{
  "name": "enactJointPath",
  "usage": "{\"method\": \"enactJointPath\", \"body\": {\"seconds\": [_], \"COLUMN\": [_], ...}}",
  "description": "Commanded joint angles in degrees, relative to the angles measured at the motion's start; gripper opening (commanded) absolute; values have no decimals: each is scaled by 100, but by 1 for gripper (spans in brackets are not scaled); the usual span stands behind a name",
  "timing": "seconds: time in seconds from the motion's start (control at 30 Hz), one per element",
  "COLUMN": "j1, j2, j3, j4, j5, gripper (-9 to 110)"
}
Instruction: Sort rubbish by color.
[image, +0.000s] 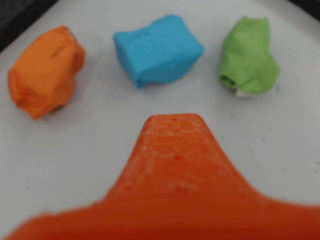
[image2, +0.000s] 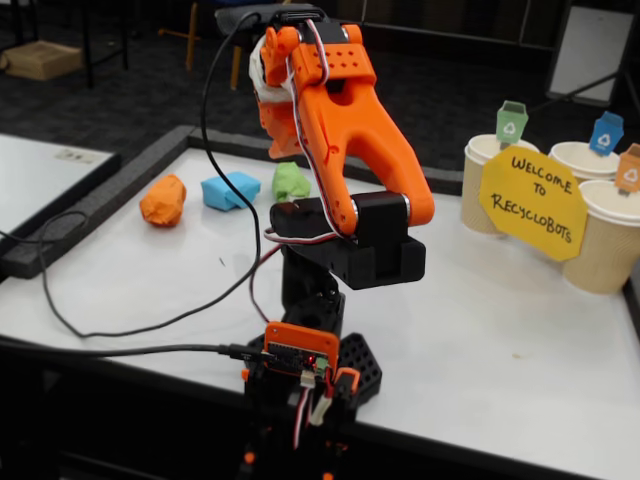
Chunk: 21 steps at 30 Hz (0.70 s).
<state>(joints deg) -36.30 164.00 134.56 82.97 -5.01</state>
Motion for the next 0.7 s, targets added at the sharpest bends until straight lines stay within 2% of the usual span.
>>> {"method": "enactJointPath", "body": {"seconds": [0.0, 0.3, 0.67], "j1": [-97, 835, 1345], "j2": [-18, -176, -2232], "j3": [-615, -176, 62], "j4": [-35, -694, -2303], "j5": [18, 18, 18], "gripper": [9, 12, 13]}}
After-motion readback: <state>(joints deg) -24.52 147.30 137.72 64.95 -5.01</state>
